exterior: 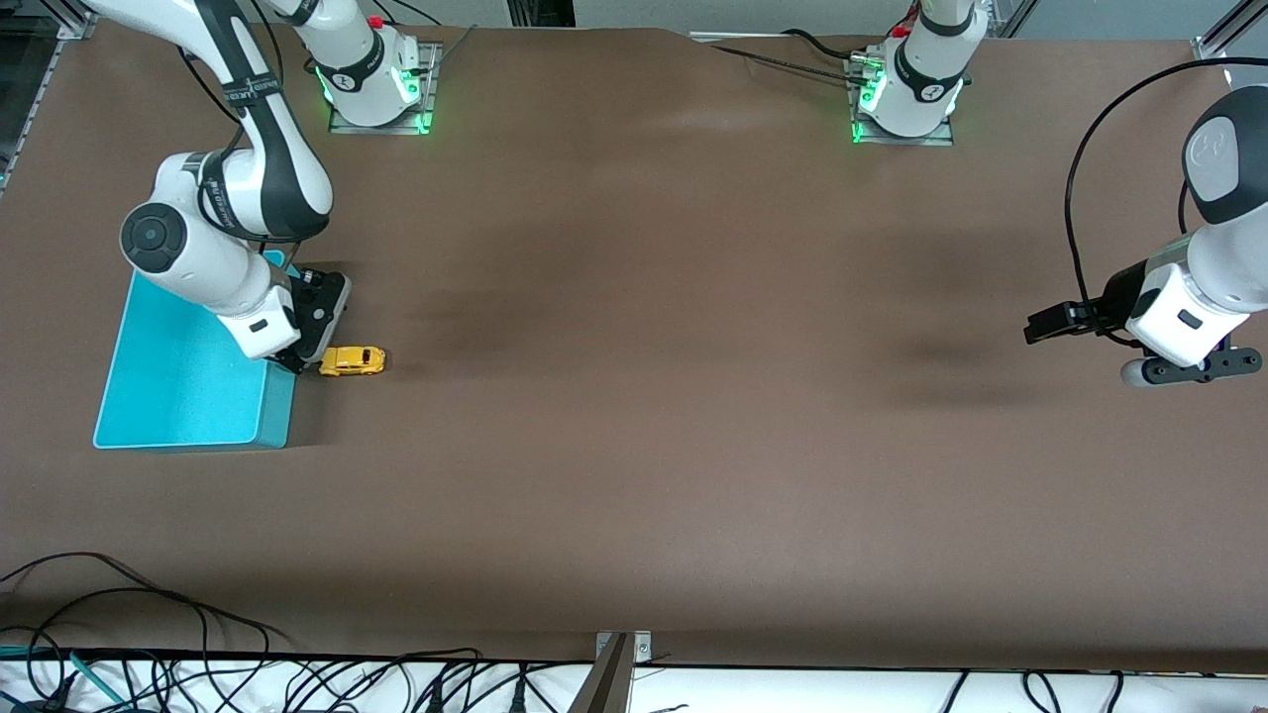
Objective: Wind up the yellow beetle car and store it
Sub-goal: 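Move the right gripper over the car beside the turquoise box, then lower and close the right gripper on the yellow car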
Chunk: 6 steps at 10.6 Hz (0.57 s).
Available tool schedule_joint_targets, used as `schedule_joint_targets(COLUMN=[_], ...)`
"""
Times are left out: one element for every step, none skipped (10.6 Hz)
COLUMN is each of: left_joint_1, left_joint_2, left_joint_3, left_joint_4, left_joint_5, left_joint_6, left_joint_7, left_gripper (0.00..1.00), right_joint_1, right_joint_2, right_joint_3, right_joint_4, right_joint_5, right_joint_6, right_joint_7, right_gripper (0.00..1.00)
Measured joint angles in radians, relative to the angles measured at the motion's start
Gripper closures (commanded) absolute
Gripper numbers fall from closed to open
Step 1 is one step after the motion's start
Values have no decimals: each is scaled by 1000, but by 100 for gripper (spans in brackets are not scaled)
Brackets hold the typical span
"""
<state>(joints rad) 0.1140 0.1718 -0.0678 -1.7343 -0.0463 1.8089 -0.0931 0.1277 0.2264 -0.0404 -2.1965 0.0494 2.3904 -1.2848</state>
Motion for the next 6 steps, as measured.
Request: schedule_joint_targets(left_joint_1=[0, 0, 0, 0, 0, 0], left_joint_2=[0, 0, 0, 0, 0, 0], left_joint_3=[0, 0, 0, 0, 0, 0], left_joint_4=[0, 0, 0, 0, 0, 0], left_joint_5=[0, 0, 0, 0, 0, 0], left_joint_6=[0, 0, 0, -1, -1, -1], left_joint_7=[0, 0, 0, 0, 0, 0], left_gripper=[0, 0, 0, 0, 0, 0], right_joint_1=[0, 0, 0, 0, 0, -1], right_joint_2=[2, 4, 11, 24, 40, 57], right_joint_3=[0, 0, 0, 0, 0, 0], right_joint_4=[-19, -49, -83, -105, -113, -115], right_joint_5=[0, 0, 0, 0, 0, 0], right_joint_6=[32, 88, 152, 195, 217, 229], right_joint_7=[-27, -52, -88, -120, -139, -152], right_gripper=[0, 0, 0, 0, 0, 0])
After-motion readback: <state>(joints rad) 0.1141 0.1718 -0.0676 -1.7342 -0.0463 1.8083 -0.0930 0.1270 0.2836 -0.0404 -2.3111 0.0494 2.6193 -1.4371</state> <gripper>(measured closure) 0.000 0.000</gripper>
